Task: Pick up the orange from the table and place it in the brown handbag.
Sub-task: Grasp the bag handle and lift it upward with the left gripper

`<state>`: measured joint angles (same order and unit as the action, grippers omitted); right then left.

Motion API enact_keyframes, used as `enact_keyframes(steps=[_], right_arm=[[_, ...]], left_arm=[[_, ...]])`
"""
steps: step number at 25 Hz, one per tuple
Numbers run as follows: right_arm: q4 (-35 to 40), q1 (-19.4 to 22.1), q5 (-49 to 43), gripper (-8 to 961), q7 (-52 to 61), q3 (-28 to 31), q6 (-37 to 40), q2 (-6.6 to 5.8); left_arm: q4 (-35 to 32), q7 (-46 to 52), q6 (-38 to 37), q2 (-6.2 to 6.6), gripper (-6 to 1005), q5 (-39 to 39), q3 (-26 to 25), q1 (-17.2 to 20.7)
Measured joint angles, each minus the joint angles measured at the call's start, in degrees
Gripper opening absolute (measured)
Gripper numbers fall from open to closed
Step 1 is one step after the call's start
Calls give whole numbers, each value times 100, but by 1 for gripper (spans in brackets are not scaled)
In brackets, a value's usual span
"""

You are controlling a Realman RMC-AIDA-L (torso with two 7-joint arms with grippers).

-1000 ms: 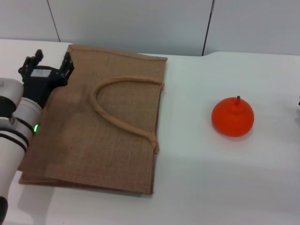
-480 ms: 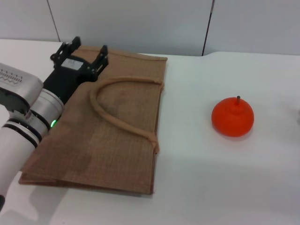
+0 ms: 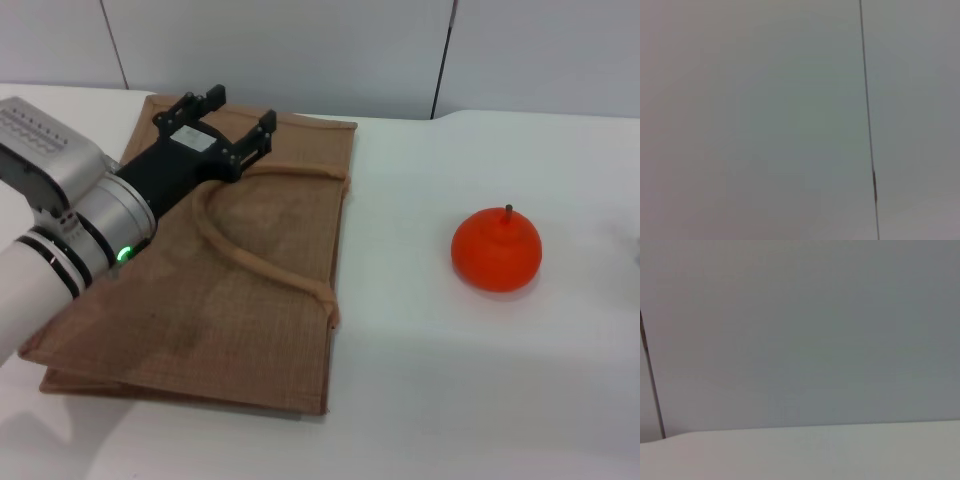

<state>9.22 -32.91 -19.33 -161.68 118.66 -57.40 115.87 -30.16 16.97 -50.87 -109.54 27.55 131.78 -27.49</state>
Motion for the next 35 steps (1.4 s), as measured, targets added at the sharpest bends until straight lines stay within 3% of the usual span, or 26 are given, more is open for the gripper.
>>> enact_keyframes(steps=[4,9,16,24,35], right_arm=[[0,-9,0,881,16,0,21,-2],[-3,-43,-5,882,31,0,125,-3],[-49,-50,-10,882,33,0,132,-4],[-53,-105,-9,881,44,0,207,-4],[-52,-165,-9,880,49,0,303,-3]], left_arm=[[-23,134,462,2,709,21,-414,-31],[-340,-449,1547,-274,706,0,-1664,128],[-1832,-1908,3857,-542,688,-18,-2951,549],[-3078,-2685,5885,-536,689,-22,-3270,693],[-3602,-4203,7531,-663,688,13,-3754,596]])
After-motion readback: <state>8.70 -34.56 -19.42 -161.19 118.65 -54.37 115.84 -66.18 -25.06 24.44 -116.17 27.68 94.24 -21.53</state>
